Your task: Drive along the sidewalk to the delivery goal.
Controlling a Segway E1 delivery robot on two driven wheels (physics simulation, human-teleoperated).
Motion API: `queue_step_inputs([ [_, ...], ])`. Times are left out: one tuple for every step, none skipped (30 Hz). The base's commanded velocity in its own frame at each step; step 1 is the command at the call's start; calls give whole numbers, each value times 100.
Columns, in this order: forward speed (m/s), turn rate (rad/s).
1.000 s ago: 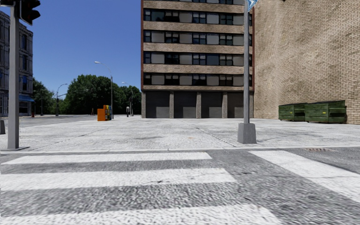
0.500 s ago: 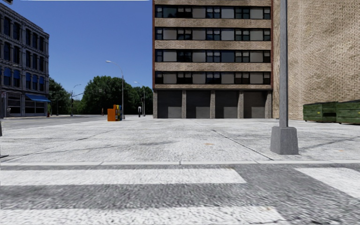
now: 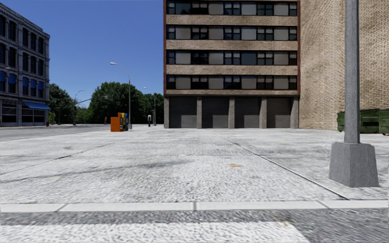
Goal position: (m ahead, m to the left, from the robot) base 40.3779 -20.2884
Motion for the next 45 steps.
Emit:
queue_step_inputs([
  [200,43],
  [200,91],
  [200,103],
  [200,107],
  [200,101],
  [200,45],
  [200,28],
  [200,16],
  [200,4],
  [200,0],
  [200,0],
  [200,0],
  [200,0],
  [200,0],
  [200,0],
  [200,0],
  [200,0],
  [200,0],
  [200,0],
  [200,0],
  [200,0],
  [200,0],
  [200,0],
  [200,0],
  [200,0],
  [200,0],
  [200,0],
  [200,0],
  [200,0],
  [200,0],
  [200,0],
  [200,0],
  [200,0],
  [200,0],
  [200,0],
  [200,0],
  [200,0],
  [200,0],
  [200,0],
  [200,0],
  [200,0],
  [200,0],
  [200,0],
  [200,0],
  [200,0],
])
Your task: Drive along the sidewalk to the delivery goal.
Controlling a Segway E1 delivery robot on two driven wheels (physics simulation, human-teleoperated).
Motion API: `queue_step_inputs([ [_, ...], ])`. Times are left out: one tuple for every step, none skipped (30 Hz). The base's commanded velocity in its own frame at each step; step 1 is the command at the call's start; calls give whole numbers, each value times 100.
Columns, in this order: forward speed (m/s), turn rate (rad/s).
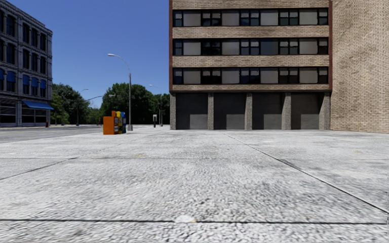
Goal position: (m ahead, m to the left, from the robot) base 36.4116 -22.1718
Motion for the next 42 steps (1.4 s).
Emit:
queue_step_inputs([
  [200,0],
  [200,0],
  [200,0],
  [200,0],
  [200,0],
  [200,0],
  [200,6],
  [200,21],
  [200,40],
  [200,61],
  [200,78],
  [200,83],
  [200,83],
  [200,84],
  [200,84],
  [200,85],
  [200,82],
  [200,64],
  [200,12],
  [200,12],
  [200,0],
  [200,0],
  [200,0],
  [200,0],
  [200,0],
  [200,0],
  [200,0],
  [200,0],
  [200,0],
  [200,0],
  [200,0],
  [200,0],
  [200,0],
  [200,0],
  [200,0],
  [200,0],
  [200,0],
  [200,0],
  [200,0],
  [200,0],
  [200,0],
  [200,0],
])
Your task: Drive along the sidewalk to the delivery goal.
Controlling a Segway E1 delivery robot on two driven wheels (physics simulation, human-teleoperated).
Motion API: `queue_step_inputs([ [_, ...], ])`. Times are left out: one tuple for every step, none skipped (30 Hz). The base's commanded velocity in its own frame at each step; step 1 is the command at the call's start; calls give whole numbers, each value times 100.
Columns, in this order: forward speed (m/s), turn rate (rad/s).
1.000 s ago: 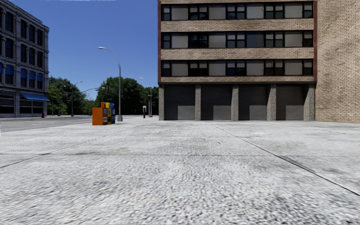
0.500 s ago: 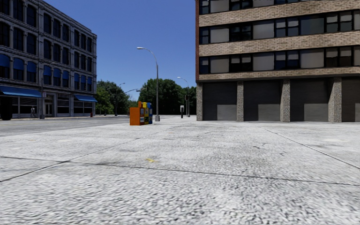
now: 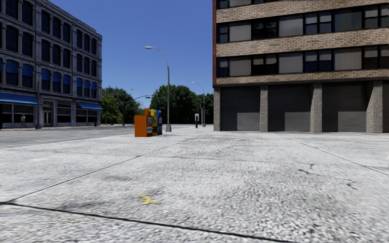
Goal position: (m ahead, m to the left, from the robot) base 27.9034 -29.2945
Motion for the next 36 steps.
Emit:
queue_step_inputs([
  [200,0],
  [200,0],
  [200,0],
  [200,0],
  [200,0],
  [200,0],
  [200,0],
  [200,0],
  [200,0],
  [200,0],
  [200,0],
  [200,0],
  [200,0],
  [200,0],
  [200,0],
  [200,0],
  [200,0],
  [200,0],
  [200,0],
  [200,0],
  [200,0],
  [200,0],
  [200,0],
  [200,0],
  [200,0],
  [200,0],
  [200,0],
  [200,0],
  [200,0],
  [200,0],
  [200,0],
  [200,0],
  [200,0],
  [200,0],
  [200,0],
  [200,0],
])
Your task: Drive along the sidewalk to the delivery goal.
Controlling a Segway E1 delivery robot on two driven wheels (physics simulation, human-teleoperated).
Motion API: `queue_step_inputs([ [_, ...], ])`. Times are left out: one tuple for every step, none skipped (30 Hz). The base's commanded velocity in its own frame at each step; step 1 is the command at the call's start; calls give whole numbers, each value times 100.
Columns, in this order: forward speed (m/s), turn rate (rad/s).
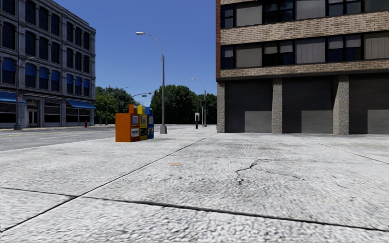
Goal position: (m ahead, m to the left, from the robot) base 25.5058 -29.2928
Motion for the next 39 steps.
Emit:
queue_step_inputs([
  [200,0],
  [200,0],
  [200,0],
  [200,0],
  [200,0],
  [200,0],
  [200,0],
  [200,0],
  [200,0],
  [200,0],
  [200,0],
  [200,0],
  [200,0],
  [200,0],
  [200,0],
  [200,0],
  [200,0],
  [200,0],
  [200,0],
  [200,0],
  [200,0],
  [200,0],
  [200,0],
  [200,0],
  [200,0],
  [200,0],
  [200,0],
  [200,0],
  [200,0],
  [200,0],
  [200,0],
  [200,0],
  [200,0],
  [200,0],
  [200,0],
  [200,0],
  [200,0],
  [200,0],
  [200,0],
])
